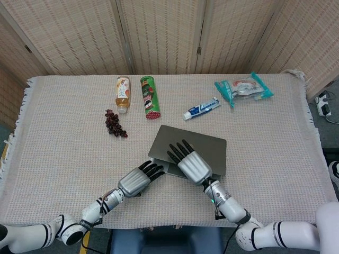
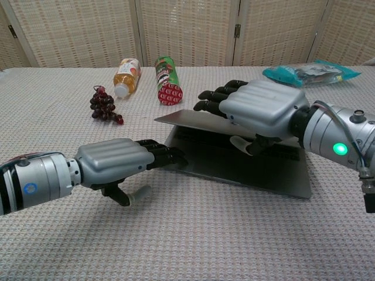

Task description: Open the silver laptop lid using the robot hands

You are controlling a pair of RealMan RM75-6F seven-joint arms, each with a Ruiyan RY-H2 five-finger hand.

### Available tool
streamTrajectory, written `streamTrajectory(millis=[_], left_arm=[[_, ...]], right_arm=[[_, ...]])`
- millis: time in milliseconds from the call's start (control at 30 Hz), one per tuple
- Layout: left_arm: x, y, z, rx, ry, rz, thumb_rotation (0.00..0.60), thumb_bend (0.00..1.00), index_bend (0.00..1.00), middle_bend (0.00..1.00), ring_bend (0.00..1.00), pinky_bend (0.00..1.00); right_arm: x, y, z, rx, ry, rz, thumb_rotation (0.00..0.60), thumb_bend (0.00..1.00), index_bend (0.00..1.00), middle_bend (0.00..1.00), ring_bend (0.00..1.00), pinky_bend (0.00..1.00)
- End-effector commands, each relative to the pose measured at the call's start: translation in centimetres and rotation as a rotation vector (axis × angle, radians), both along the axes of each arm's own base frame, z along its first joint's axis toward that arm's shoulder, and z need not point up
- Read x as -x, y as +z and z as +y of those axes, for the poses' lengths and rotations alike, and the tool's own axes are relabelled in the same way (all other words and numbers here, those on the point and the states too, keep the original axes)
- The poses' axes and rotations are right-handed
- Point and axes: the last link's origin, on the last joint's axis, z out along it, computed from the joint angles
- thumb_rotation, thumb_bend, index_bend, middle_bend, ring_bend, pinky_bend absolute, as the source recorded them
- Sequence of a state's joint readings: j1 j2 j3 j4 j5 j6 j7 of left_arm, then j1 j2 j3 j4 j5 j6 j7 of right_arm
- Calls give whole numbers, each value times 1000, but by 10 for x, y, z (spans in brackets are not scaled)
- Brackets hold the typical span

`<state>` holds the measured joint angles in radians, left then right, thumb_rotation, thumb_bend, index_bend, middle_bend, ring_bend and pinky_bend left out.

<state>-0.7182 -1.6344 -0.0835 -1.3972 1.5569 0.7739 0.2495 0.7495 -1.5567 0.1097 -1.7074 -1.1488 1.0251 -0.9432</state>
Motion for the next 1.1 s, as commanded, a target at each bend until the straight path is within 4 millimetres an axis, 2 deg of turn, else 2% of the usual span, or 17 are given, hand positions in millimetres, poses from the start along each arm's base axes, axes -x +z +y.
streamTrajectory(millis=[33, 433, 900, 1100], left_arm=[[-8, -9, 3, 9, -7, 37, 600, 678, 43, 16, 0, 0], [-15, -20, 4, -2, -14, 115, 600, 705, 56, 121, 0, 0], [-17, -23, 4, 4, 5, 142, 600, 705, 59, 124, 0, 0], [-18, -24, 5, 9, 13, 151, 600, 705, 59, 127, 0, 0]], right_arm=[[0, 0, 0, -1, -4, -3, 600, 590, 0, 0, 0, 0], [8, -7, -2, -7, -26, 2, 600, 590, 0, 0, 0, 0], [18, -16, -6, -8, -50, 16, 600, 590, 0, 0, 0, 0], [21, -14, -15, 22, -64, 16, 600, 590, 0, 0, 0, 0]])
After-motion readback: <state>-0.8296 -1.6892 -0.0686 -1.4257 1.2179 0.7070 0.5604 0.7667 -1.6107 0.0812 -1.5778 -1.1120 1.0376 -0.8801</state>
